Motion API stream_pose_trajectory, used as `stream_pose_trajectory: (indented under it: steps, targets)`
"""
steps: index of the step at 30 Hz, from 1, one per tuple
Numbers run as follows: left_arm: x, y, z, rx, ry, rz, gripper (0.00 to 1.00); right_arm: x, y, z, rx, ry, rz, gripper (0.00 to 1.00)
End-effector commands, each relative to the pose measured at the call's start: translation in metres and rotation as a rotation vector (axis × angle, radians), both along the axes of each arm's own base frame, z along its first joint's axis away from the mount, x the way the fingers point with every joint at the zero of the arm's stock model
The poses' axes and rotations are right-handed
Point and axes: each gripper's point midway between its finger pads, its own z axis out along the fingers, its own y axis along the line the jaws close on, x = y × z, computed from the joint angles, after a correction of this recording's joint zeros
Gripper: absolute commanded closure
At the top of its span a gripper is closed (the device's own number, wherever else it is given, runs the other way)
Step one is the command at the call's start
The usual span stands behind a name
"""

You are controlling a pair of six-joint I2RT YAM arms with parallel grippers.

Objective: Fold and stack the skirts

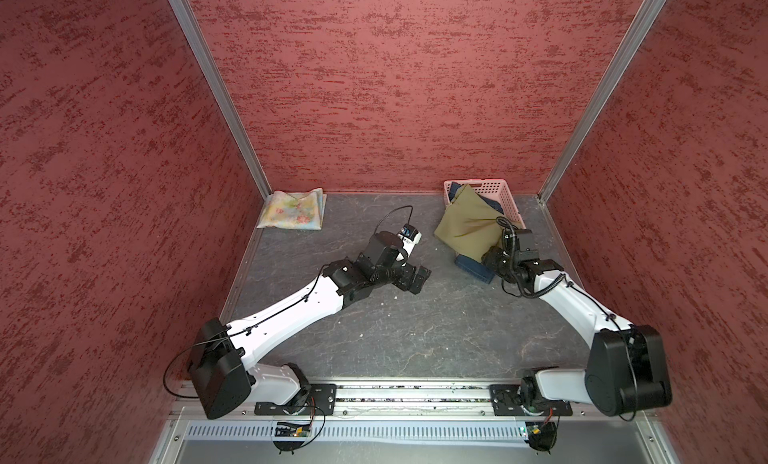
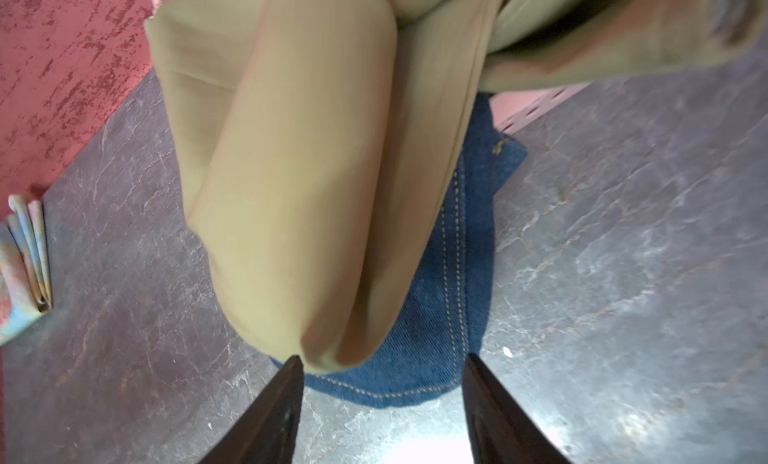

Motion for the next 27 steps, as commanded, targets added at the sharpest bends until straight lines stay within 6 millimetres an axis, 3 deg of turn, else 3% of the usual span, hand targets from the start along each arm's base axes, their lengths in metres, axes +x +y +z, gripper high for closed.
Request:
stream_pose_trajectory:
  steps: [1, 5, 8, 14, 19, 20, 27]
  targets:
    - [0.0, 0.001, 0.005, -0.017, -0.079, -0.055, 0.0, 0.024, 0.007, 0.016, 0.051, -0.063, -0.002, 0.62]
    - [0.005, 0.008, 0.016, -0.14, -0.079, -0.048, 0.0, 0.034, -0.002, 0.043, 0.012, -0.139, -0.036, 1.0]
    - [0.013, 0.019, 0.012, -0.165, -0.075, -0.005, 0.0, 0.044, -0.005, 0.068, -0.008, -0.2, -0.041, 1.0]
    - [0.022, 0.029, -0.014, -0.153, -0.053, 0.053, 0.0, 0.066, -0.013, 0.118, -0.065, -0.304, -0.053, 1.0]
    - [0.028, 0.037, -0.028, -0.16, -0.01, 0.116, 0.0, 0.093, -0.02, 0.183, -0.123, -0.431, -0.059, 1.0]
    - [0.028, 0.037, -0.027, -0.165, -0.007, 0.12, 0.0, 0.102, -0.021, 0.187, -0.13, -0.436, -0.06, 1.0]
    - [0.028, 0.048, -0.023, -0.221, 0.068, 0.184, 0.0, 0.136, -0.013, 0.28, -0.142, -0.611, -0.015, 1.0]
